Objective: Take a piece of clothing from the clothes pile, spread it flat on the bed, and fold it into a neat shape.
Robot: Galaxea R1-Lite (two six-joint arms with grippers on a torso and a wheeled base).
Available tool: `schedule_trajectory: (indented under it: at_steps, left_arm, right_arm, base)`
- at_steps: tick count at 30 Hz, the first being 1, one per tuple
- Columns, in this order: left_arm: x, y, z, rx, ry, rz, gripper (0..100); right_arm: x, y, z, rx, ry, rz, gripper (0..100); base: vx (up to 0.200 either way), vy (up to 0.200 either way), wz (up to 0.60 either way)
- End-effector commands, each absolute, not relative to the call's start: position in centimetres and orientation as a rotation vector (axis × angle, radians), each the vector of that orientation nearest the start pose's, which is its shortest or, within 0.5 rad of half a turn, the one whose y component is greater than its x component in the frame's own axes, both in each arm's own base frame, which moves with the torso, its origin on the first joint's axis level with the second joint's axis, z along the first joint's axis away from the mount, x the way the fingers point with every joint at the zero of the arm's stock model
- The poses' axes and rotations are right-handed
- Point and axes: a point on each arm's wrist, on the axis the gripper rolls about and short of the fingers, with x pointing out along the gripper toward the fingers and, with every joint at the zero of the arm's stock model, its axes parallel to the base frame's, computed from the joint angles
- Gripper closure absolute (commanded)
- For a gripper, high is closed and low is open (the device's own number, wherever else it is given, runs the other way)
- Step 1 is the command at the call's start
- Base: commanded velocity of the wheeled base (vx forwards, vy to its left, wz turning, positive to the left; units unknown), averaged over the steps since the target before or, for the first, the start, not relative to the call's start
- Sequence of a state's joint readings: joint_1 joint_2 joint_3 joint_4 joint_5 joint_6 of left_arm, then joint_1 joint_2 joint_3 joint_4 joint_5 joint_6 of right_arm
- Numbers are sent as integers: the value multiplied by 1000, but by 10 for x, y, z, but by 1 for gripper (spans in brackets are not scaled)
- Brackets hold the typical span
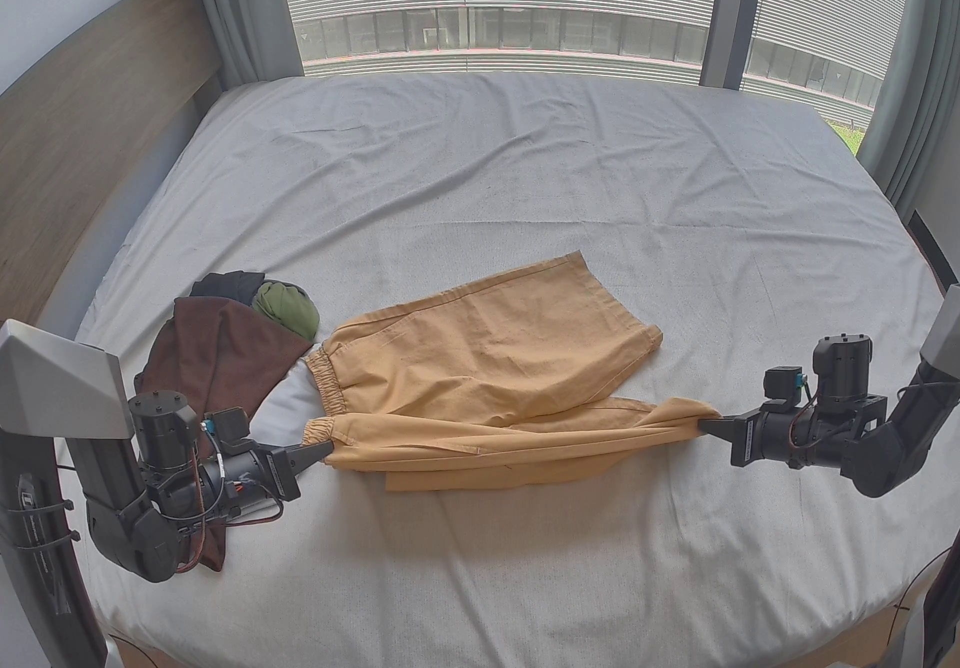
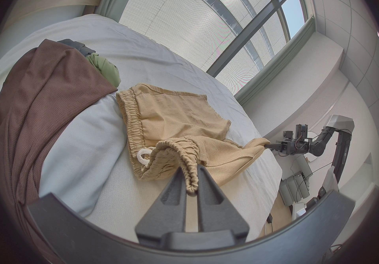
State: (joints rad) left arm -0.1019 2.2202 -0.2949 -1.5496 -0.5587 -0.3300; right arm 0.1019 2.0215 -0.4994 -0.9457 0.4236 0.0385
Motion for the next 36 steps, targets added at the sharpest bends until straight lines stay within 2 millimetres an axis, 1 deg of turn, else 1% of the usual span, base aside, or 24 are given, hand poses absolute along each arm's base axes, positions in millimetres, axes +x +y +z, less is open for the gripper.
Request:
schedule_trajectory:
  at_steps: [1,2,3,6,7,8,9,13,18,20,21,22,28,36]
  left_arm:
    - [282,-41,19,-404,455,-586,100]
    - [282,-41,19,-405,455,-587,100]
    - [283,-41,21,-410,447,-586,100]
    - [283,-40,24,-415,437,-586,100]
    - [283,-40,24,-415,437,-586,100]
    - [283,-40,27,-421,430,-585,100]
    - [283,-40,28,-426,427,-585,100]
    - [285,-40,33,-447,413,-584,100]
    - [288,-40,35,-450,401,-585,100]
    - [289,-40,34,-451,400,-583,100]
    - [289,-40,34,-451,400,-583,100]
    - [292,-41,35,-450,392,-576,100]
    - [301,-42,40,-506,360,-514,100]
    - [304,-43,41,-516,351,-508,100]
  right_arm:
    - [295,42,79,164,541,509,100]
    - [295,42,81,168,541,508,100]
    - [295,43,90,196,547,519,100]
    - [295,45,104,270,570,556,100]
    - [295,45,104,270,570,556,100]
    - [295,46,114,321,576,571,100]
    - [296,46,118,344,580,579,100]
    - [303,47,129,386,570,587,100]
    - [312,46,135,397,547,581,100]
    - [319,45,132,410,553,571,100]
    - [319,45,132,410,553,571,100]
    - [327,45,130,422,554,562,100]
    - [349,44,124,429,546,549,100]
    - [372,48,126,418,510,556,100]
  base:
    - [0,0,0]
    - [0,0,0]
    - [0,0,0]
    - [0,0,0]
    - [0,0,0]
    - [0,0,0]
    - [0,0,0]
    - [0,0,0]
    - [0,0,0]
    - [0,0,0]
    - [0,0,0]
    - [0,0,0]
    - [0,0,0]
    - [0,0,0]
